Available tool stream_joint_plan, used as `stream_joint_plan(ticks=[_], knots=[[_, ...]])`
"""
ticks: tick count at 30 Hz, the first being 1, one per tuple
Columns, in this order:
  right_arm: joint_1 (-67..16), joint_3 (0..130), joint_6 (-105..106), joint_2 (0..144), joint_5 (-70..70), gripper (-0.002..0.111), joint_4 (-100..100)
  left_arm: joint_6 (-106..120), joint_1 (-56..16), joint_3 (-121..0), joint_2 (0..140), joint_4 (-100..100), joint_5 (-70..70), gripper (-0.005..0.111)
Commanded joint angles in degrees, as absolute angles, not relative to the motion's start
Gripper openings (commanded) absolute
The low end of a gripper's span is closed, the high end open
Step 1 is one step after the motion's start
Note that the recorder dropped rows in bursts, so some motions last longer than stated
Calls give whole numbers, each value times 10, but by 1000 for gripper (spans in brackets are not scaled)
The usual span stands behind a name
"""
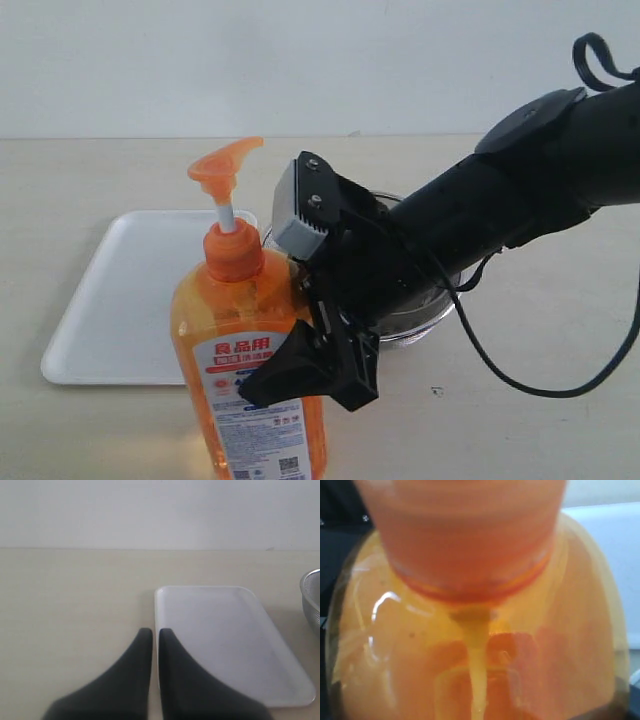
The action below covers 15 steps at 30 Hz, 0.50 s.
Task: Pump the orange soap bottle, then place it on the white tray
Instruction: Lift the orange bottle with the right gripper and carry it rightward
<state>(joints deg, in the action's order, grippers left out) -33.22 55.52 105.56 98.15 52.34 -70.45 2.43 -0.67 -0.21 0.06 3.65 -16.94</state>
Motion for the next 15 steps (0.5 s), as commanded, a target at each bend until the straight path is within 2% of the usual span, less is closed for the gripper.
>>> stream_joint_plan(ticks=[1,15], knots=[[-333,554,1033,932,518,0,-688,26,-6,0,0,36,-169,5],[-333,553,939,851,533,0,-592,26,-6,0,0,36,-169,5]])
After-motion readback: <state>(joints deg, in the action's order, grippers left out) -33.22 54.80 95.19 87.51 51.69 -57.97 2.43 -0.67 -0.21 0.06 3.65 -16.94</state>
